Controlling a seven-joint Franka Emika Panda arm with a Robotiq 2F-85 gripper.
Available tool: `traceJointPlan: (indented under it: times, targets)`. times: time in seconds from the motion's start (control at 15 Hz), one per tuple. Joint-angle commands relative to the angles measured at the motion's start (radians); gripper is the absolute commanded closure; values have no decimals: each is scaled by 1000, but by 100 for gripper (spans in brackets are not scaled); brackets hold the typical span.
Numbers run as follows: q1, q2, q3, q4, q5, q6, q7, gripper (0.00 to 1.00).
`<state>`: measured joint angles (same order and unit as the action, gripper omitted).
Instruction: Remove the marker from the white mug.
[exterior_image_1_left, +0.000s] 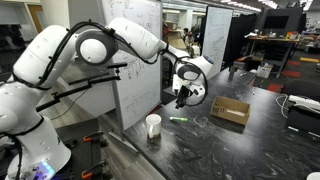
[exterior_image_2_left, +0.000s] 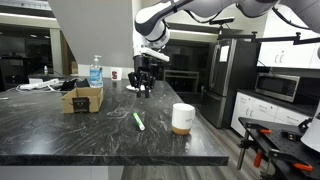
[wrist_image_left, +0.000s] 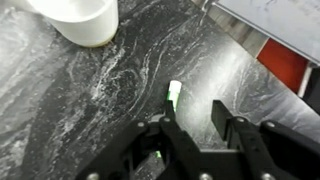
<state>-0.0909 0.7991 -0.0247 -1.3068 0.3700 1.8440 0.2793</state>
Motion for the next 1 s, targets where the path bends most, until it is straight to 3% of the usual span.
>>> traceJointPlan:
  times: [0.0, 0.2, 0.53, 0.93]
  targets:
    - [6, -53, 3, -57, 8, 100, -19, 22]
    - [46, -148, -24, -165, -77, 209, -35, 1]
    - [112, -363, -52, -411, -261, 269, 2, 0]
    - [129, -563, -35, -643, -366, 359, 8, 0]
